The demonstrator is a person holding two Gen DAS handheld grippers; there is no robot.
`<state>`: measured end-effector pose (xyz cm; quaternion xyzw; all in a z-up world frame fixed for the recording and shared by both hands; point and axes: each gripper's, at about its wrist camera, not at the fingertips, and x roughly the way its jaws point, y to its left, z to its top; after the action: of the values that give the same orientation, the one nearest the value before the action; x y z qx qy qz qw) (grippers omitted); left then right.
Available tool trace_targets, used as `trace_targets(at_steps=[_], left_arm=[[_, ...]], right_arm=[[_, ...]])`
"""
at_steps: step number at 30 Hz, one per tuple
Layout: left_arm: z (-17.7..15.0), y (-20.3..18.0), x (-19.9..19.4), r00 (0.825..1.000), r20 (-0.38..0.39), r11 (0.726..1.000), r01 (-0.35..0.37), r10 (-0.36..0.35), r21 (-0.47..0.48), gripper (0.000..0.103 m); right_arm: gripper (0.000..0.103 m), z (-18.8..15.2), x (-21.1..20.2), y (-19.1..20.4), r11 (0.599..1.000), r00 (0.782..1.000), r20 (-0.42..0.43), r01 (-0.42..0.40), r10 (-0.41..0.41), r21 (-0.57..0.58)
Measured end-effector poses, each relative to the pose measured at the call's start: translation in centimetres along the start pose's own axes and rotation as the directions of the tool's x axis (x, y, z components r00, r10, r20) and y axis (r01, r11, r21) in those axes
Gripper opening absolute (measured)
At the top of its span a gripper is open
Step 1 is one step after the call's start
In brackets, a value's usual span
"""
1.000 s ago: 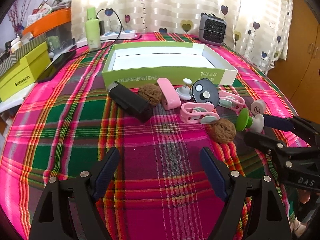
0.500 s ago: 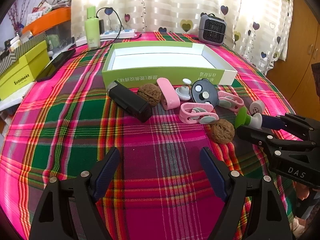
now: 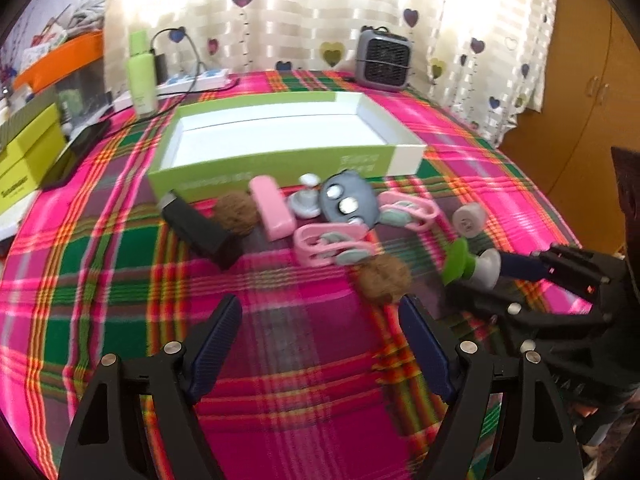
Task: Organize objects
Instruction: 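Grasp the spool holder with the right tool while the left tool grasps a walnut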
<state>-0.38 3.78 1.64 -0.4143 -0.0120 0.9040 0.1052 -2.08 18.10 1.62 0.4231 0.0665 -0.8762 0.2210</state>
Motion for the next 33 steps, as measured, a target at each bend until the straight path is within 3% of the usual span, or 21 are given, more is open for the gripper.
trace_targets(at_steps=[13, 18, 22, 27, 33], left_arm=[[1.1, -2.1, 1.3, 1.000, -0.013, 0.999, -0.001, 0.001, 0.037, 0.070], [1.3, -2.4, 2.0, 1.000, -0.031, 0.999, 0.006, -0.005, 0.034, 0.053], [1.3, -2.3, 2.2, 0.999, -0.035, 1.000, 0.013, -0.012, 0.026, 0.048], [1.3, -2.2, 2.2, 0.999, -0.034, 1.000, 0.017, -0.016, 0.021, 0.030], [1.0, -1.3, 1.8, 0.999, -0.029, 1.000, 0.022, -0.022, 0.002, 0.029]], right_arm=[[0.045, -1.0, -0.9, -1.3, 0.999, 1.000, 0.010, 0.023, -0.023, 0.046], [0.045, -1.1, -0.9, -1.3, 0.999, 1.000, 0.011, 0.020, -0.021, 0.050], [0.045, -1.0, -0.9, -1.4, 0.999, 1.000, 0.012, 0.019, -0.019, 0.051], [0.045, -1.0, -0.9, -1.4, 0.998, 1.000, 0.010, 0.017, -0.018, 0.057], [0.045, -0.7, -0.7, -0.9, 0.999, 1.000, 0.010, -0.003, 0.002, 0.043]])
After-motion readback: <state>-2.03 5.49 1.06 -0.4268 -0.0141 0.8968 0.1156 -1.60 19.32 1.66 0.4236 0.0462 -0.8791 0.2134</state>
